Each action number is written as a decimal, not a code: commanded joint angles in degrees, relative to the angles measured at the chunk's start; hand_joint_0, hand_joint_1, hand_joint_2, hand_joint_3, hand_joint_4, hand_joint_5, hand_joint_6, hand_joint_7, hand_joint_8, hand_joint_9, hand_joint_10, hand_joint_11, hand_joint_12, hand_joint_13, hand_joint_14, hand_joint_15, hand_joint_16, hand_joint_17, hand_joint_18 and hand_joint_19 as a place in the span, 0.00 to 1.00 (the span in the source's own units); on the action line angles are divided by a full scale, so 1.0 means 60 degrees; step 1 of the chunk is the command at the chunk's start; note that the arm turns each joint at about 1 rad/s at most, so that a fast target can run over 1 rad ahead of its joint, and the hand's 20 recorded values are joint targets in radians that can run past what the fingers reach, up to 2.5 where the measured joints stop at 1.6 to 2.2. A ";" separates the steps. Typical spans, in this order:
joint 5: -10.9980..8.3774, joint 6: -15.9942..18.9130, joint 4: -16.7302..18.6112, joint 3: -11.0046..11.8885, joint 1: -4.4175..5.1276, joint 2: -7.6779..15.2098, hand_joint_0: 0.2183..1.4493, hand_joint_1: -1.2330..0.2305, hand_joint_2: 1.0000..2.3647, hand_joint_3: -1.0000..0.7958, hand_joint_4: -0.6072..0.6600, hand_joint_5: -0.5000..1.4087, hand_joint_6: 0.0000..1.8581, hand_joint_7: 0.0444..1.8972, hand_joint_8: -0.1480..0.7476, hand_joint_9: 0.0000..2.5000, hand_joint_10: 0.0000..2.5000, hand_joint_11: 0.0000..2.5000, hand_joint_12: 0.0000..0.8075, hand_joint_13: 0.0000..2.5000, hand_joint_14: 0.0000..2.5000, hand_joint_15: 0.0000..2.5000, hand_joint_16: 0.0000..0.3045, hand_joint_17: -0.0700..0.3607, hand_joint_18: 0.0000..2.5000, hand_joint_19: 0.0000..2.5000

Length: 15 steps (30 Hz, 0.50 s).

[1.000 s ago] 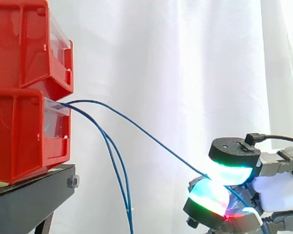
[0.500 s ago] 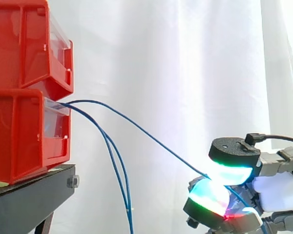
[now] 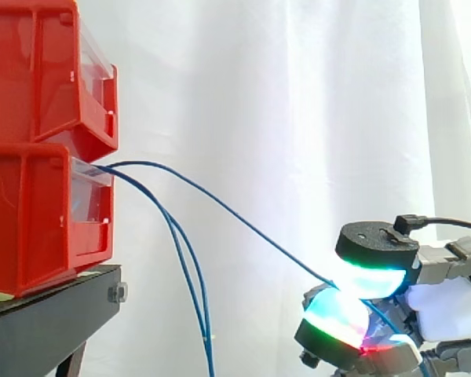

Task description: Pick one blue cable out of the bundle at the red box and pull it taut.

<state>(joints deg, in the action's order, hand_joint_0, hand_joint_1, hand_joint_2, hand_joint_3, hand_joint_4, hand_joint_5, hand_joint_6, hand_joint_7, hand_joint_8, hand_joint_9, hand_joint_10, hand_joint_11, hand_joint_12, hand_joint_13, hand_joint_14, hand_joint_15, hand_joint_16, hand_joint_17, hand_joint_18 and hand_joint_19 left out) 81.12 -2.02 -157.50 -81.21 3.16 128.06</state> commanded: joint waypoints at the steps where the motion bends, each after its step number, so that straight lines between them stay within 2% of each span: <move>1: 0.0000 0.0000 0.0000 0.0000 0.0000 -0.0001 0.35 0.34 0.02 0.51 0.43 0.17 0.52 0.55 0.51 0.43 0.00 0.53 0.48 0.24 0.01 0.15 0.16 0.42 0.21 0.10; 15: 0.0000 0.0000 0.0000 0.0000 0.0000 -0.0001 0.36 0.34 0.02 0.51 0.43 0.17 0.52 0.54 0.51 0.43 0.00 0.53 0.48 0.24 0.01 0.15 0.16 0.42 0.21 0.10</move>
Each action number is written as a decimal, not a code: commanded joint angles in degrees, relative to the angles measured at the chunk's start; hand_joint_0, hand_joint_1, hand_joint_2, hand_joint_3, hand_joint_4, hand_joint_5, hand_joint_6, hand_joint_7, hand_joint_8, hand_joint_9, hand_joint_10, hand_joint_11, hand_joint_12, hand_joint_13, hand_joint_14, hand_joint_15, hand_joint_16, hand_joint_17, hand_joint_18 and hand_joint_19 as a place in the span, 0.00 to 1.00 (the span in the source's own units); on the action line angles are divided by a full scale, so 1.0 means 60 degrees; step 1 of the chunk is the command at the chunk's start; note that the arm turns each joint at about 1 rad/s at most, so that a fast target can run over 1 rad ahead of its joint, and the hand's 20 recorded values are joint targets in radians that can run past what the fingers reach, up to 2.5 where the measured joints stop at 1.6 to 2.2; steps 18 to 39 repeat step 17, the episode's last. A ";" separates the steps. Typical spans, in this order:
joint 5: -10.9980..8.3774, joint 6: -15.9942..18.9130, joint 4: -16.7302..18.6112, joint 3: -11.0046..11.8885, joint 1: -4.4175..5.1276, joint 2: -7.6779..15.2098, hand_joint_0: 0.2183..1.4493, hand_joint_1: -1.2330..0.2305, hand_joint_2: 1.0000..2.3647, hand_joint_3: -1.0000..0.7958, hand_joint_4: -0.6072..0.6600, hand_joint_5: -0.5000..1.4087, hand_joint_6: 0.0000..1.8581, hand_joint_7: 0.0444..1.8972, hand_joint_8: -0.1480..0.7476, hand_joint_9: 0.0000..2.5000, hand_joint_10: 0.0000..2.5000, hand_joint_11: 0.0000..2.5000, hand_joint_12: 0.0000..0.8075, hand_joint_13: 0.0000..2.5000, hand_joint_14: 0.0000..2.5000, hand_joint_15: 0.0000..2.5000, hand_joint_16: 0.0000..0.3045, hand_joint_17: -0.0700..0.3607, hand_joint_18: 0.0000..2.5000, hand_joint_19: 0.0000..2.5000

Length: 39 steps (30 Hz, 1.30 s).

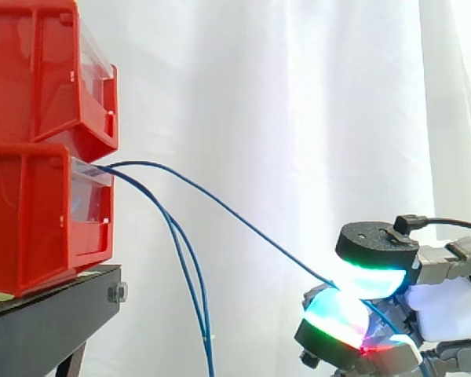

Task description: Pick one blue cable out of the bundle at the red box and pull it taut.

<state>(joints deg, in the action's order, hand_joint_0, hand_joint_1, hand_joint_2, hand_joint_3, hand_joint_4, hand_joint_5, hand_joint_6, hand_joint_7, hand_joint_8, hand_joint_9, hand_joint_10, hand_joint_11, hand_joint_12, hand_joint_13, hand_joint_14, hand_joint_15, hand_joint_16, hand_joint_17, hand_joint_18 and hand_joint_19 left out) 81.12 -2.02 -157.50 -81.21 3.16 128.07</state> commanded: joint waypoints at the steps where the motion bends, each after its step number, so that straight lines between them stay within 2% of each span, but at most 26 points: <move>1: 0.0000 0.0000 0.0000 -0.0001 0.0000 -0.0002 0.36 0.34 0.02 0.51 0.43 0.17 0.52 0.54 0.51 0.43 0.00 0.53 0.48 0.24 0.00 0.15 0.16 0.42 0.21 0.10; 39: 0.0000 0.0000 0.0000 -0.0001 0.0000 -0.0002 0.36 0.34 0.02 0.51 0.44 0.17 0.52 0.55 0.51 0.43 0.00 0.53 0.48 0.24 0.00 0.15 0.16 0.42 0.21 0.10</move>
